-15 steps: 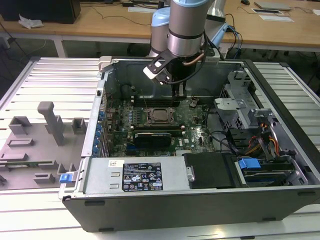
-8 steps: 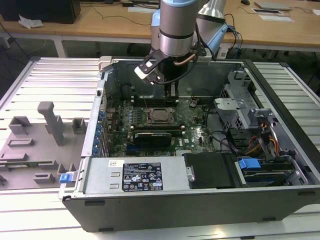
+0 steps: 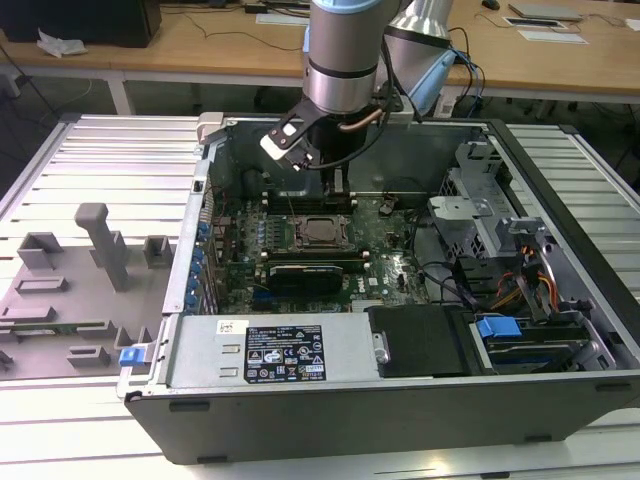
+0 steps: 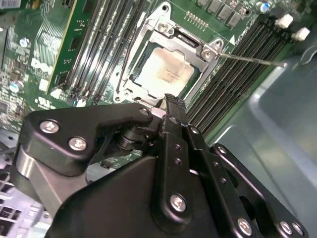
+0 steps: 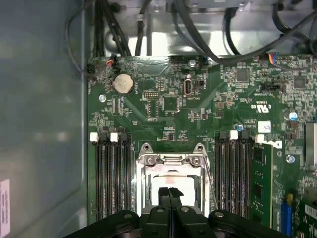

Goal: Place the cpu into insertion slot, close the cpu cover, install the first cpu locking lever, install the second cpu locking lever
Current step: 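Close the cpu cover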

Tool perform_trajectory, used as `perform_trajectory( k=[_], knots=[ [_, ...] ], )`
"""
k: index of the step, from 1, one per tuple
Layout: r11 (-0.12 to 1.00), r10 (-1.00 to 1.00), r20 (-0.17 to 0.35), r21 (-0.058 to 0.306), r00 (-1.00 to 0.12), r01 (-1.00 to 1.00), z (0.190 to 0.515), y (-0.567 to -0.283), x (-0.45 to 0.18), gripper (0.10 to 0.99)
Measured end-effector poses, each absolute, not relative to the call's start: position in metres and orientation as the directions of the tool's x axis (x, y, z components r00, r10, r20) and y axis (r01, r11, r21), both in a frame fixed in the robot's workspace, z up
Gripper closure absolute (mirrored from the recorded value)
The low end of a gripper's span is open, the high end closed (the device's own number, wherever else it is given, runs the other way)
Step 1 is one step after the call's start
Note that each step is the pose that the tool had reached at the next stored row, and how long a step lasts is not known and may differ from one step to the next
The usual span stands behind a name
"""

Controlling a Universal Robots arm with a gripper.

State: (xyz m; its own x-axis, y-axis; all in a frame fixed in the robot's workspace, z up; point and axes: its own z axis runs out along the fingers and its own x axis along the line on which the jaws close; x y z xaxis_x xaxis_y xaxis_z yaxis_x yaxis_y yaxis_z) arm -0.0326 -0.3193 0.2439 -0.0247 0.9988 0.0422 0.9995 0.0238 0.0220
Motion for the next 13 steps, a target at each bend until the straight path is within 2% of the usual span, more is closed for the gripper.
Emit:
perform_trajectory(
  k=[12,13],
  knots=[
    [0.290,0.956,0.041,0.022,-0.291,0.957,0.2432,-0.3193,-0.0326,0.980],
    [0.342,0.939,0.041,0.022,-0.343,0.939,0.2431,-0.3193,-0.0326,0.980]
  ],
)
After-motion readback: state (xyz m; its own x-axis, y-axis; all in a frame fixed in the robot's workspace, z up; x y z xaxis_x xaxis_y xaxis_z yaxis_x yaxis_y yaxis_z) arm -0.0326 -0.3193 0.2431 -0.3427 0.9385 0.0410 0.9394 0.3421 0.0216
